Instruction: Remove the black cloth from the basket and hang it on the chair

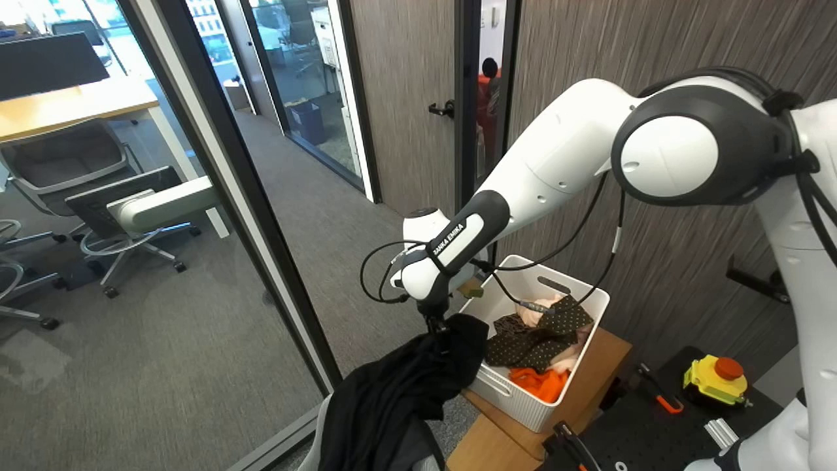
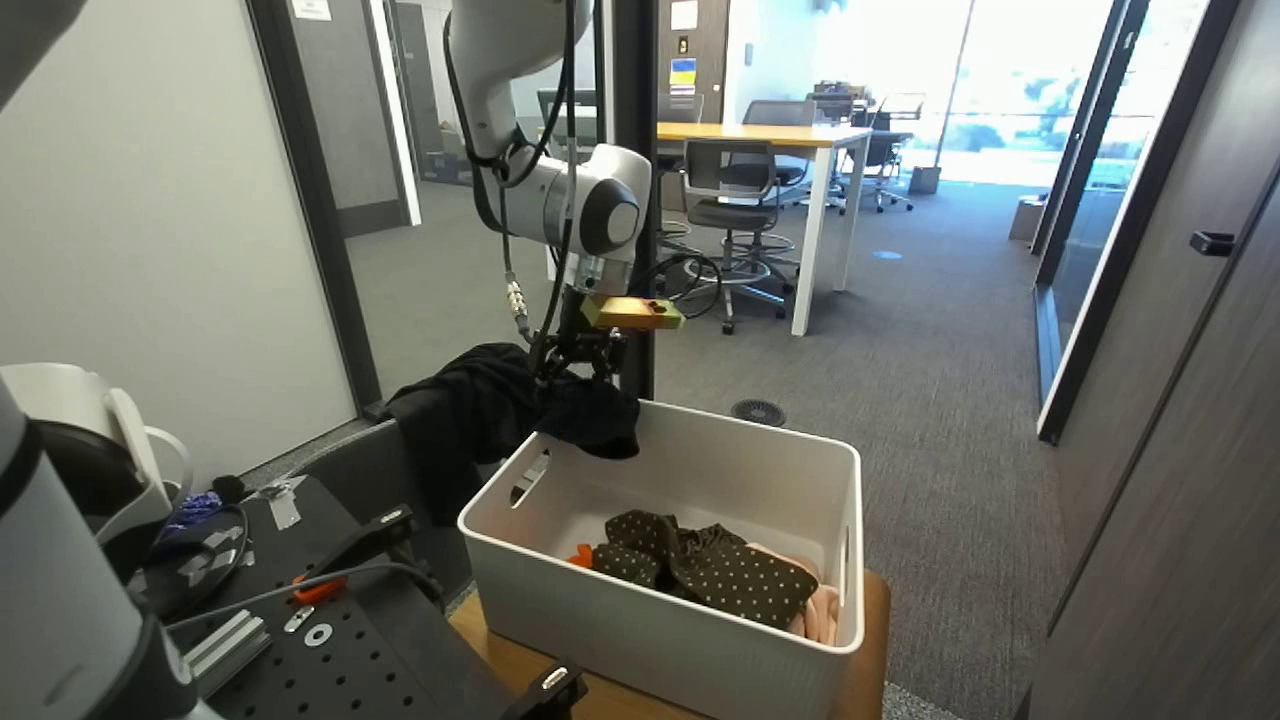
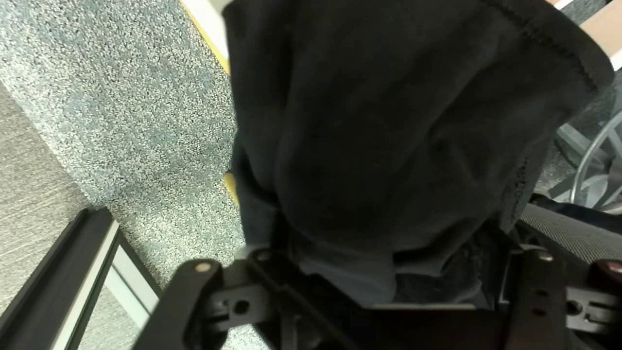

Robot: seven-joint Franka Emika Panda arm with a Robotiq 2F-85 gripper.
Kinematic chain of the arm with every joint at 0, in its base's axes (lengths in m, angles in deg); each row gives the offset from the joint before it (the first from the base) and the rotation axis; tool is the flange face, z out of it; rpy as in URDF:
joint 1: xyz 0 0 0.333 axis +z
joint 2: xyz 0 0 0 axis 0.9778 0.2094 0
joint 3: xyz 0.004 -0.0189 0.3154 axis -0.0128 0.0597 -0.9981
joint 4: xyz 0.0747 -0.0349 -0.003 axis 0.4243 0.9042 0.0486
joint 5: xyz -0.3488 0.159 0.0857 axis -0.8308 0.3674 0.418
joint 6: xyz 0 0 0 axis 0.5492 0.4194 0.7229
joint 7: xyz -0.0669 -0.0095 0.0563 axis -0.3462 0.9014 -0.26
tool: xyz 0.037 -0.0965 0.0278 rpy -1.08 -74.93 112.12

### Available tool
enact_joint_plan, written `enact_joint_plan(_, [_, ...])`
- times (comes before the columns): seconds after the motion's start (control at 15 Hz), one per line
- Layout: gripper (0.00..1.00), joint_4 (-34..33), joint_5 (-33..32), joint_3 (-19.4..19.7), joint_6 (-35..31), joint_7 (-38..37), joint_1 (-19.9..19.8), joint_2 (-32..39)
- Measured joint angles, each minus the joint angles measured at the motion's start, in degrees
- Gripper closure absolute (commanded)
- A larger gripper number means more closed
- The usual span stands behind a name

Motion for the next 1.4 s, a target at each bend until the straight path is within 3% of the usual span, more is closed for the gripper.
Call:
enact_joint_plan(0.4, [0.89,-0.59,-0.27,-0.66,-0.03,-0.41,0.01,0.07])
enact_joint_plan(0.47, [0.93,-0.82,-0.27,-0.96,-0.02,-0.41,0.01,0.04])
enact_joint_plan(0.6, [0.97,-1.33,-0.27,-1.76,0.04,-0.41,0.02,0.0])
enact_joint_plan(1.4, [0.92,-5.39,0.0,-8.34,1.74,1.57,0.18,0.82])
